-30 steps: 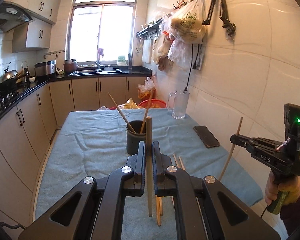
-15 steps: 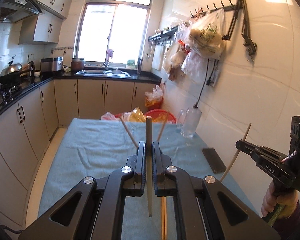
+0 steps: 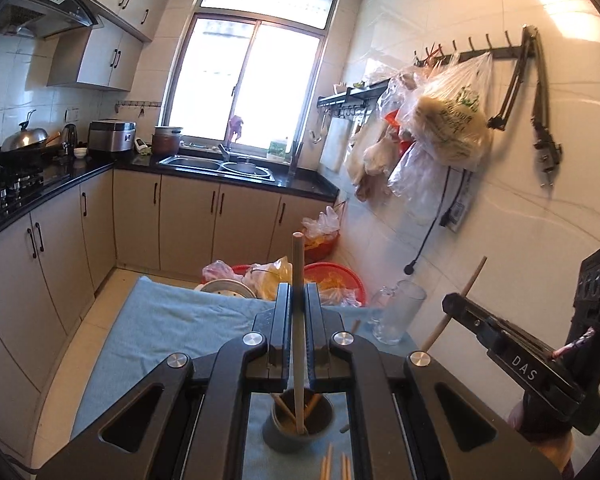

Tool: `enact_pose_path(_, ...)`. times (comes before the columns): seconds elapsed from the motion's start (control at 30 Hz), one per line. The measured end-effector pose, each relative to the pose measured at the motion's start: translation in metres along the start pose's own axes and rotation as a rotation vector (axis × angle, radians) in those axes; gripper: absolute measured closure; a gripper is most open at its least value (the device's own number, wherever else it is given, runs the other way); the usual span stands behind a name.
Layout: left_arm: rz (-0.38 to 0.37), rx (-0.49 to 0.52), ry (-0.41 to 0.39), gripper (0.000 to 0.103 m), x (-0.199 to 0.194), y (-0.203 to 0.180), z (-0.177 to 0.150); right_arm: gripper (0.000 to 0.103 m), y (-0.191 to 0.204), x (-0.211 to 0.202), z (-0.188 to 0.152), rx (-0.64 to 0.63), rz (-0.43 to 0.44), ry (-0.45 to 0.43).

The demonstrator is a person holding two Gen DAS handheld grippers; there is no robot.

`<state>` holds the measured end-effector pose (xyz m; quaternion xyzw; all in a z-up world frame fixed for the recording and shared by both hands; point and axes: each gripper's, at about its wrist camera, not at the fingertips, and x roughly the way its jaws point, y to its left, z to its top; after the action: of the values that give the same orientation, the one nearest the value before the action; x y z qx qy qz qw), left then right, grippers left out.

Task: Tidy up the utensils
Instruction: 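Lift both chopsticks upright, move over the black cup and open both tools, then grasp another wooden chopstick with the left tool while the right tool grasps one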

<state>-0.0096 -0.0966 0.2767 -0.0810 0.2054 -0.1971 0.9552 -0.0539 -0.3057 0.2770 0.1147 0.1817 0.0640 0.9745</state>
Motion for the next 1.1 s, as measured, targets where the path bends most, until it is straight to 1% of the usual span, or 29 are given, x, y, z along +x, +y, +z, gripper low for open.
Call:
enact_pose_path(0.1,0.015,0.016,0.038,0.098,0.030,-0.002,-0.007,0.096,0.000,0.022,-0.005,0.006,-0.007,0.012)
enact_pose_path(0.27,0.021,0.019,0.131,0.098,0.070,0.003,-0.029,0.096,-0.008,0.063,-0.030,0.019,-0.023,0.112)
enact_pose_path(0.37,0.025,0.015,0.162,0.098,0.078,0.008,-0.039,0.096,-0.014,0.079,-0.044,0.016,-0.031,0.167)
enact_pose_path(0.47,0.037,0.017,0.172,0.098,0.080,0.010,-0.046,0.096,-0.022,0.091,-0.055,0.028,-0.038,0.206)
enact_pose_path(0.6,0.038,0.021,0.164,0.096,0.071,0.012,-0.048,0.096,-0.028,0.101,-0.061,0.042,-0.047,0.232)
enact_pose_path(0.63,0.038,0.021,0.161,0.094,0.069,0.012,-0.048,0.096,-0.029,0.102,-0.062,0.044,-0.045,0.234)
enact_pose_path(0.7,0.041,0.023,0.154,0.084,0.061,0.012,-0.048,0.094,-0.031,0.102,-0.061,0.051,-0.043,0.235)
enact_pose_path(0.73,0.044,0.021,0.148,0.073,0.057,0.012,-0.047,0.090,-0.030,0.101,-0.060,0.049,-0.044,0.234)
enact_pose_path(0.77,0.049,0.016,0.136,0.068,0.051,0.014,-0.047,0.083,-0.029,0.100,-0.059,0.045,-0.049,0.230)
enact_pose_path(0.83,0.055,0.011,0.121,0.067,0.041,0.015,-0.047,0.073,-0.028,0.095,-0.058,0.038,-0.051,0.217)
enact_pose_path(1.0,0.068,0.003,0.093,0.062,0.005,0.024,-0.053,0.068,-0.028,0.070,-0.053,0.037,-0.065,0.186)
enact_pose_path(1.07,0.078,0.001,0.085,0.058,-0.010,0.028,-0.059,0.061,-0.029,0.057,-0.054,0.037,-0.074,0.178)
enact_pose_path(1.1,0.083,-0.003,0.083,0.058,-0.019,0.031,-0.065,0.060,-0.031,0.050,-0.056,0.033,-0.082,0.177)
